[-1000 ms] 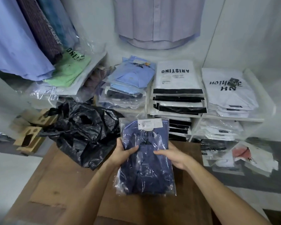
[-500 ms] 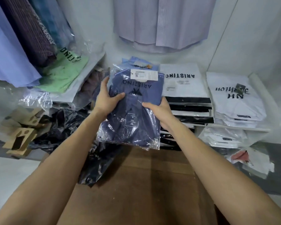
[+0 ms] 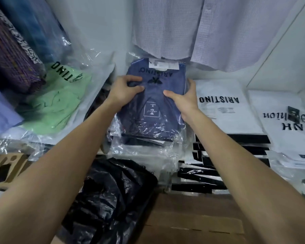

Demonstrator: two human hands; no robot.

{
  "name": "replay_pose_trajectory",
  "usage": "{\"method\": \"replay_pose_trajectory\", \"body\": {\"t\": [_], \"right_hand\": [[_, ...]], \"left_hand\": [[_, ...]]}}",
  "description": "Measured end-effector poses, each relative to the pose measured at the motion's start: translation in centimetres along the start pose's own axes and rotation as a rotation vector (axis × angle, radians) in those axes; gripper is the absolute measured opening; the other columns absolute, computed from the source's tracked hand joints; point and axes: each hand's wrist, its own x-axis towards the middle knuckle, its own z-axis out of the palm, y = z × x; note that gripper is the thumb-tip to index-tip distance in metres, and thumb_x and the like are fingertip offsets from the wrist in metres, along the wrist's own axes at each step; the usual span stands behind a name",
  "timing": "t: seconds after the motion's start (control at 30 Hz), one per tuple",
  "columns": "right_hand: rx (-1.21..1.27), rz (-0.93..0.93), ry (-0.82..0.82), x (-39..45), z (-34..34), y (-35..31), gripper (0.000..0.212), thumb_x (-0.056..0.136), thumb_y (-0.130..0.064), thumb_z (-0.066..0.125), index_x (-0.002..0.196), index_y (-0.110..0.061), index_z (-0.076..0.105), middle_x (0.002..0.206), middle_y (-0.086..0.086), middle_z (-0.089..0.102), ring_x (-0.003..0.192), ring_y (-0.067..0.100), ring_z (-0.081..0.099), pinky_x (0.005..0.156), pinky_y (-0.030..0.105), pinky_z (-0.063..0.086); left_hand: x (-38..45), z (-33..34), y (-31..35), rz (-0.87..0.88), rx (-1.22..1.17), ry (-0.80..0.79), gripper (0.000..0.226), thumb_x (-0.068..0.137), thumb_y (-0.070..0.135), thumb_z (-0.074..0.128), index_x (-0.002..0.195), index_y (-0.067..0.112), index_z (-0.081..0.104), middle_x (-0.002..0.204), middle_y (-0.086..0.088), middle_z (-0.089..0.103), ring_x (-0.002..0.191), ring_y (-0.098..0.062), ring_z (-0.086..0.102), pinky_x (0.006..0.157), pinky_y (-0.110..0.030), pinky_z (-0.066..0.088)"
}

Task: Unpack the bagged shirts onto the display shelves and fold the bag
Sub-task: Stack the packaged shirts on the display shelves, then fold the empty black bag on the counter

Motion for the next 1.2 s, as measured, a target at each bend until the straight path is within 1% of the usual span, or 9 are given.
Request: {"method": "replay_pose_trajectory", "body": {"t": [0.07, 0.2, 0.33, 0.47, 0.6, 0.8, 0.93, 1.03, 1.2], "right_hand": [[-0.023, -0.007, 0.009, 1.6, 0.6, 0.7, 0.107, 0.070, -0.029, 0.093, 0.155, -0.033, 0.029, 0.154, -0.008, 0.043, 0.127, 0.007, 0.049, 0.105, 0.028, 0.046], [-0.127, 0.056, -0.022, 3.3, 1.7, 2.8, 0.082, 0.076, -0.035, 0.089, 0.147, -0.025, 0.049, 0.150, -0.003, 0.051, 0.131, 0.010, 0.050, 0.103, 0.022, 0.043], [-0.233, 0.036, 0.000, 3.3, 2.0, 3.3, 0.076, 0.083, -0.041, 0.082, 0.149, -0.023, 0.047, 0.151, -0.003, 0.050, 0.134, 0.013, 0.049, 0.104, 0.021, 0.040], [-0.532, 0.023, 0.074, 1.8, 2.8, 1.7, 0.070, 0.083, -0.058, 0.070, 0.142, -0.028, 0.051, 0.148, 0.011, 0.044, 0.138, 0.032, 0.040, 0.115, 0.042, 0.037], [-0.695, -0.304, 0.214, -1.8, 3.9, -0.5, 0.040, 0.088, -0.043, 0.067, 0.123, -0.027, 0.063, 0.132, 0.006, 0.053, 0.123, 0.030, 0.048, 0.107, 0.039, 0.040], [-0.391, -0.453, -0.141, -8.4, 7.8, -2.8, 0.022, 0.088, -0.034, 0.071, 0.108, -0.027, 0.066, 0.087, -0.013, 0.066, 0.076, 0.004, 0.063, 0.073, 0.022, 0.052], [-0.372, -0.412, -0.356, -12.4, 10.4, -0.7, 0.016, 0.087, -0.028, 0.075, 0.101, -0.029, 0.069, 0.071, -0.015, 0.065, 0.060, -0.003, 0.057, 0.067, 0.021, 0.050], [-0.440, -0.347, -0.476, -14.9, 11.2, 1.5, 0.016, 0.087, -0.027, 0.076, 0.103, -0.026, 0.073, 0.077, -0.013, 0.068, 0.063, -0.005, 0.059, 0.068, 0.017, 0.048], [-0.673, -0.166, -0.684, -18.5, 10.4, 6.4, 0.038, 0.090, -0.034, 0.074, 0.125, -0.023, 0.067, 0.119, -0.004, 0.071, 0.108, 0.013, 0.065, 0.088, 0.024, 0.047]], "left_hand": [[1.8, 0.7, -0.9, -0.023, 0.048, -0.030, 0.034, 0.089, 0.025, 0.077, 0.122, 0.019, 0.073, 0.115, 0.003, 0.070, 0.104, -0.008, 0.065, 0.081, -0.006, 0.048], [3.4, 2.7, -3.7, -0.052, 0.143, -0.072, 0.029, 0.093, 0.044, 0.063, 0.117, 0.032, 0.073, 0.123, 0.006, 0.072, 0.115, -0.014, 0.064, 0.105, -0.029, 0.046], [3.1, 3.6, -4.8, -0.072, 0.139, -0.074, 0.034, 0.088, 0.062, 0.049, 0.114, 0.047, 0.066, 0.127, 0.012, 0.069, 0.118, -0.018, 0.062, 0.109, -0.038, 0.045], [3.1, 1.9, -4.6, -0.117, 0.116, -0.109, 0.044, 0.083, 0.064, 0.057, 0.119, 0.042, 0.071, 0.130, 0.014, 0.069, 0.118, -0.015, 0.065, 0.108, -0.036, 0.048], [0.6, -0.3, -4.6, -0.058, 0.096, -0.029, 0.030, 0.093, 0.038, 0.066, 0.120, 0.030, 0.075, 0.119, 0.008, 0.074, 0.112, -0.008, 0.067, 0.102, -0.024, 0.049], [-4.3, -3.3, -5.7, 0.051, -0.052, 0.087, 0.018, 0.094, 0.027, 0.065, 0.110, 0.026, 0.073, 0.108, 0.014, 0.072, 0.097, 0.009, 0.065, 0.084, -0.007, 0.046], [-8.6, -4.9, -7.0, 0.033, -0.100, 0.179, 0.027, 0.091, 0.021, 0.064, 0.116, 0.017, 0.073, 0.108, 0.009, 0.074, 0.098, -0.003, 0.069, 0.091, -0.020, 0.053], [-12.3, -6.3, -8.1, 0.043, -0.012, 0.262, 0.022, 0.092, 0.016, 0.063, 0.110, 0.017, 0.075, 0.103, 0.011, 0.071, 0.091, 0.003, 0.064, 0.084, -0.008, 0.047], [-19.6, -7.5, -11.6, -0.027, 0.171, 0.440, 0.014, 0.087, 0.017, 0.057, 0.096, 0.023, 0.067, 0.099, 0.001, 0.065, 0.092, -0.016, 0.060, 0.084, -0.039, 0.053]]}}
